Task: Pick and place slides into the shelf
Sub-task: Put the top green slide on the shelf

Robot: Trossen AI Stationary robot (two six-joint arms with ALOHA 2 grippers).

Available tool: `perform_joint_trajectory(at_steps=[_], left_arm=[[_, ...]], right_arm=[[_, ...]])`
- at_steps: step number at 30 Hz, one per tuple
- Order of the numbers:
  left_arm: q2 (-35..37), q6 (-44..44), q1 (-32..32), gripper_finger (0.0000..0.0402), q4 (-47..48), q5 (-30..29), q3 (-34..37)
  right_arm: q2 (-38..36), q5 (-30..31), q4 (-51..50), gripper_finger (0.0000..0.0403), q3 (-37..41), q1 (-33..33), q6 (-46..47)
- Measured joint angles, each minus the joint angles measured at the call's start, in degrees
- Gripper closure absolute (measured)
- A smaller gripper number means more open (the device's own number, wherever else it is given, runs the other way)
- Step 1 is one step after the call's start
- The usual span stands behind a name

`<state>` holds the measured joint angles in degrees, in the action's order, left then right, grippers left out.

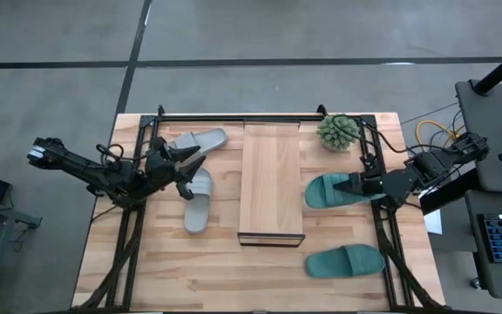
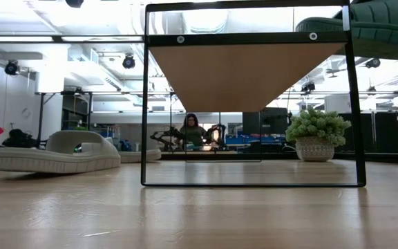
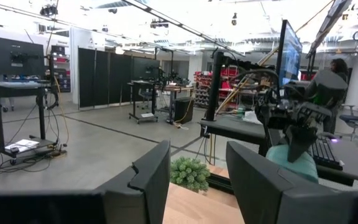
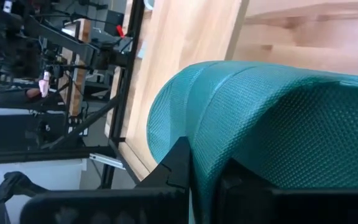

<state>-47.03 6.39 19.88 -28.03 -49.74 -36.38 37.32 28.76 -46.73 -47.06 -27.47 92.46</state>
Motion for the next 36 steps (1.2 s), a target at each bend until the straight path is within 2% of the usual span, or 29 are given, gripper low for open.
perform_joint_trajectory(at_steps=[18,36], left_arm=[[-1.63,-0.02,0.02,0.0260,-0.29,0.02,-0.04],[-0.78,0.00,0.02,0.0260,-1.07,0.02,-0.07]], right_arm=[[0.00,3.75,-0.24,0.0390,-0.58,0.00,-2.56],[0.26,13.73,-0.08,0.0390,-0.58,0.01,-11.55]])
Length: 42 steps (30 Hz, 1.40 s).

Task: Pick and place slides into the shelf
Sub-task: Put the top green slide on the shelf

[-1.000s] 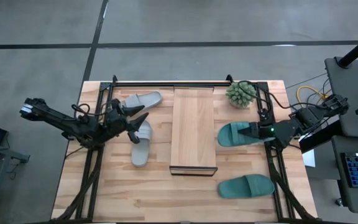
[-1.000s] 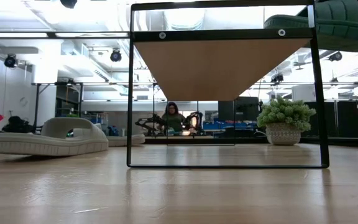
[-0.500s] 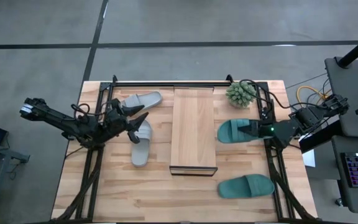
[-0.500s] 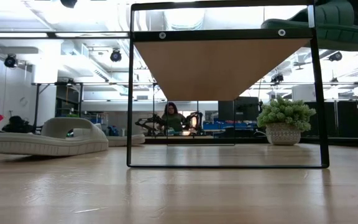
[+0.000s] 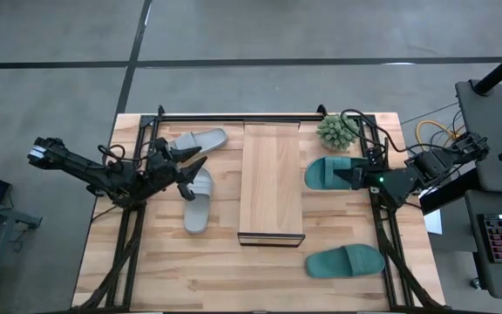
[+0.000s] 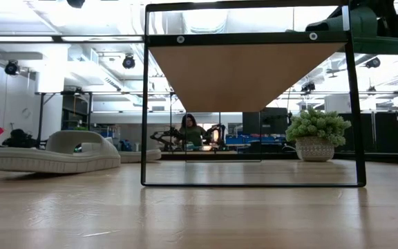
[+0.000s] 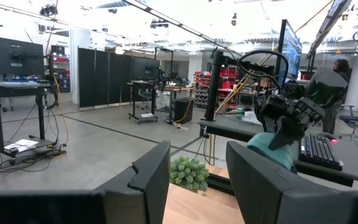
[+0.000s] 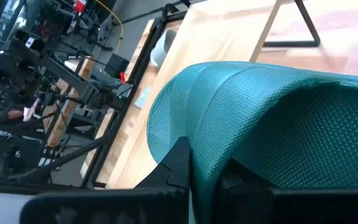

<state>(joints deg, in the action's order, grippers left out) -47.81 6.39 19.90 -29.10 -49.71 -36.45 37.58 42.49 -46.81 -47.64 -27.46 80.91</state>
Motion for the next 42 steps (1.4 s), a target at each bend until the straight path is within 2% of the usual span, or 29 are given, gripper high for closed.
perform_joint_trajectory(at_steps=[14,42], left_arm=[[0.00,0.00,0.00,0.0260,-0.07,0.00,0.00],[0.00,-0.02,0.00,0.0260,-0.42,0.00,-0.01]], right_arm=[[0.09,3.04,0.00,0.0390,0.00,0.00,-2.08],[0.07,8.81,0.28,0.0390,0.06,0.00,-29.11]])
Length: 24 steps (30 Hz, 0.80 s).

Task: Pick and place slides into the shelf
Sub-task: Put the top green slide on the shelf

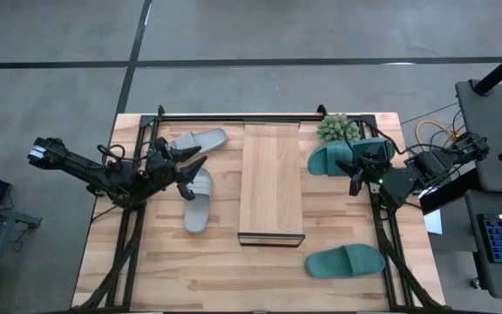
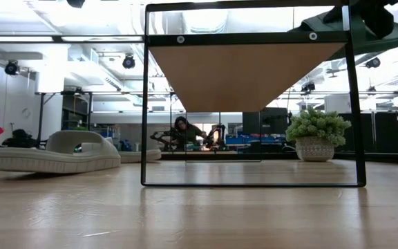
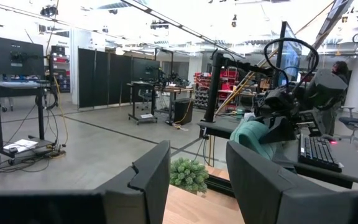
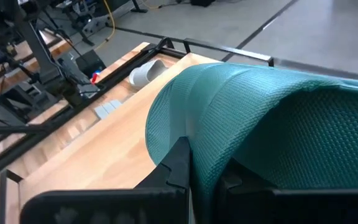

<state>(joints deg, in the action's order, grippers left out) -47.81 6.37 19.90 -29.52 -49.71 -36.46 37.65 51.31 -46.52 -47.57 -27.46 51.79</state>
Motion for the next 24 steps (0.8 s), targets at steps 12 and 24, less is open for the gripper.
perform_joint_trajectory(at_steps=[12,24], left_arm=[[0.00,0.00,-0.01,0.0260,-0.01,0.00,-0.01],[0.00,-0.02,0.00,0.0260,0.00,0.00,-0.01]], right_arm=[[-0.01,3.19,0.15,0.0390,0.00,0.00,-6.71],[-1.13,4.37,0.70,0.0390,0.00,0.00,-11.48]])
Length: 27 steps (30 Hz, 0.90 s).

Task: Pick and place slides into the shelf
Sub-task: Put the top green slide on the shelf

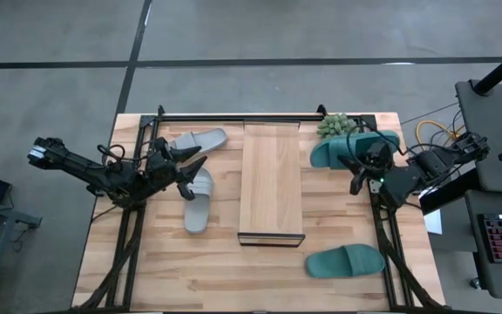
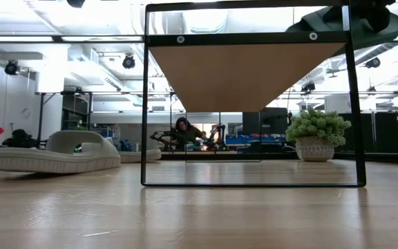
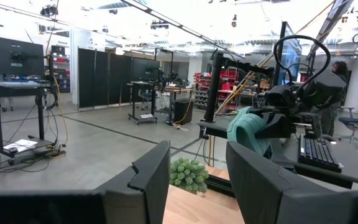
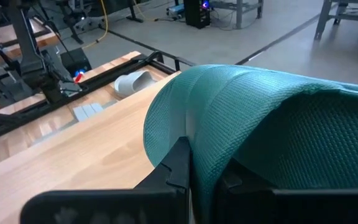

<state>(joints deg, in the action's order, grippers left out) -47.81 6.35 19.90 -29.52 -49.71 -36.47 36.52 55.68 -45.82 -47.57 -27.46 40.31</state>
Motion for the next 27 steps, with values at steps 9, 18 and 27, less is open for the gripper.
perform_joint_trajectory(at_steps=[9,18,27], left_arm=[[0.00,0.00,0.00,0.0260,0.00,0.00,0.00],[0.00,0.02,0.00,0.0260,0.00,-0.02,0.00],[0.00,0.00,0.00,0.0260,0.00,-0.02,0.00]], right_arm=[[-3.40,1.40,2.11,0.0390,0.00,0.02,-2.52],[-7.60,1.45,10.88,0.0391,0.00,0.02,-13.43],[-11.39,-0.67,17.79,0.0392,0.00,-0.02,-20.13]])
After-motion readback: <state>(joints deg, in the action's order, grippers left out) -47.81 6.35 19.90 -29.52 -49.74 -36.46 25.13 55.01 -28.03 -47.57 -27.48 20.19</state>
